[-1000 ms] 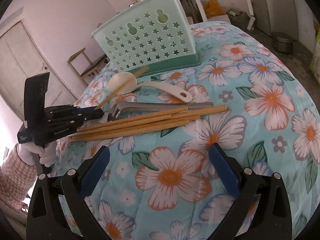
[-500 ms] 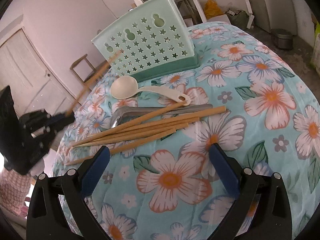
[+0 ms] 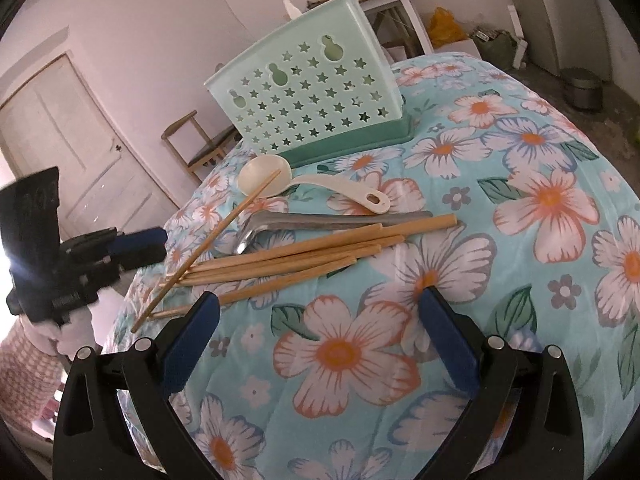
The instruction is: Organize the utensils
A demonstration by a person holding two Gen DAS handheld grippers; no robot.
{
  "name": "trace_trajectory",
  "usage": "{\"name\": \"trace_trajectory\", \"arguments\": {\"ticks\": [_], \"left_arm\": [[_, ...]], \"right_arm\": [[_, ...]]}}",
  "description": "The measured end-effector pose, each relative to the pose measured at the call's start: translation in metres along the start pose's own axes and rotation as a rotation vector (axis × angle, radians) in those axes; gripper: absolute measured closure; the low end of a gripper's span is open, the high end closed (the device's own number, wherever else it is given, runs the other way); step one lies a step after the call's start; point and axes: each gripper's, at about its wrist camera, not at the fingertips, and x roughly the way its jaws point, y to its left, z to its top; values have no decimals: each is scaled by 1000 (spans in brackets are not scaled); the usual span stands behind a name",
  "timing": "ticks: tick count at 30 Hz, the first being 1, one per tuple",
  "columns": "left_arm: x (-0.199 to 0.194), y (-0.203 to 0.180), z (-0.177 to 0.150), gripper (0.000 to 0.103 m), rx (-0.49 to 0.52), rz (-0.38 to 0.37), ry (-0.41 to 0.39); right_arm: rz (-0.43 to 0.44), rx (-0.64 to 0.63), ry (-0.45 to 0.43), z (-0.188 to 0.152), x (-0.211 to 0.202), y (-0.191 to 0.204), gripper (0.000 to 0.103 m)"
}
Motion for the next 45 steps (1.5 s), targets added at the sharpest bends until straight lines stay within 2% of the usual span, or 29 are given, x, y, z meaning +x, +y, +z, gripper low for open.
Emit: {"name": "trace_trajectory", "arguments": {"ticks": [5, 10, 15, 17, 20, 22, 25, 26, 33, 37, 40, 42, 43, 45], "left_arm": [[10, 19, 6, 74, -190, -23, 12], [25, 25, 25, 72, -265, -39, 14], [52, 21, 46, 72, -255, 13, 72], [68, 21, 50, 72, -243, 55, 121], [88, 25, 53, 72, -253, 66, 182], [94, 27, 53, 78, -259, 72, 193], [96, 31, 54, 95, -257, 62, 183], [95, 31, 54, 97, -249, 61, 174], [71, 14, 63, 97, -129, 62, 95], [52, -5, 66, 97, -70, -10, 48], [44, -21, 66, 96, -52, -90, 42], [44, -28, 66, 82, -48, -117, 43], [42, -27, 67, 72, -61, -126, 31], [39, -20, 67, 70, -101, -133, 9]], "right_arm": [[12, -9, -11, -2, -1, -1, 6], [17, -13, -18, -3, -2, -1, 6], [31, -12, -20, -3, -3, -3, 6], [36, -17, -21, -4, -4, -3, 6], [38, -24, -24, -4, -4, -3, 6], [38, -25, -25, -4, -3, -2, 6], [43, -25, -25, -4, -4, -3, 6], [45, -26, -25, -4, -4, -3, 6], [44, -34, -26, -3, -4, -3, 6], [43, -35, -27, -4, -3, -3, 6], [39, -34, -29, -4, -2, -3, 6], [37, -35, -30, -4, -2, -2, 6], [36, -37, -32, -4, -2, -2, 6], [34, -43, -36, -5, -2, -2, 6]]}}
